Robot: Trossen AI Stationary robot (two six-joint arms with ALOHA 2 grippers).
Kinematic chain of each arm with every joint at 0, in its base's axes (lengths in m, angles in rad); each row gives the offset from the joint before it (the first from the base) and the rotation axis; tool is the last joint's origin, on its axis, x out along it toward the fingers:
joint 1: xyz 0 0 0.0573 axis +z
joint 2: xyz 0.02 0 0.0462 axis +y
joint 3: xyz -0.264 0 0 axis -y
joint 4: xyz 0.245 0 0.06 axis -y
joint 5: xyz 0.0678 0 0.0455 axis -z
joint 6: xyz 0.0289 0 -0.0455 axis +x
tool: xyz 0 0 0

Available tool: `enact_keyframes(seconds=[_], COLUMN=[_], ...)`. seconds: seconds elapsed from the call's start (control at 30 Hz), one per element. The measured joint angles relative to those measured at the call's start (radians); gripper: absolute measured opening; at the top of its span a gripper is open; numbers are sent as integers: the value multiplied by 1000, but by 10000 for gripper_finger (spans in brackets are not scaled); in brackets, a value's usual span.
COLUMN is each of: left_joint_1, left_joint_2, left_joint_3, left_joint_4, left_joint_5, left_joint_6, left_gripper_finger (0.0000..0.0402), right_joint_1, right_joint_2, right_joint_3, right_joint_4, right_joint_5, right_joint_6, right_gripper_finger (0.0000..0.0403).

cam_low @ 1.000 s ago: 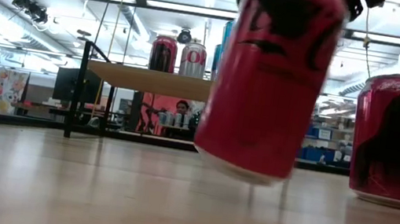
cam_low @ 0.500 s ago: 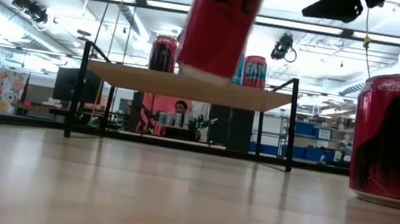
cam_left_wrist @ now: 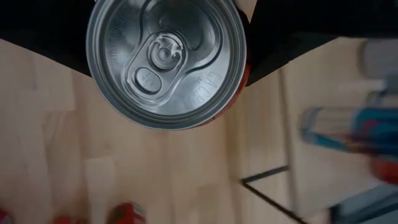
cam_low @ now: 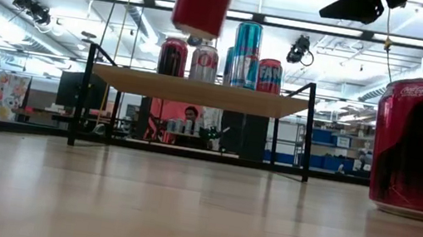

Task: Place canned beverage on shelf
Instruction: Put the left black soda can on the shelf

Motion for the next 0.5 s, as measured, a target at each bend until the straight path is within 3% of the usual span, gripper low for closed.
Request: enact_keyframes(seconds=[0.5], left_joint_1=[183], left_joint_2=[-181], left_joint_3=[0], left_joint_4=[-71], left_joint_5=[4], left_joint_6=[76], left_gripper_finger=[315], right_joint_1=[2], right_joint_2=[0], right_joint_3=[0], right_joint_4=[0], right_joint_5=[-1], right_joint_6=[0], right_gripper_finger=[349])
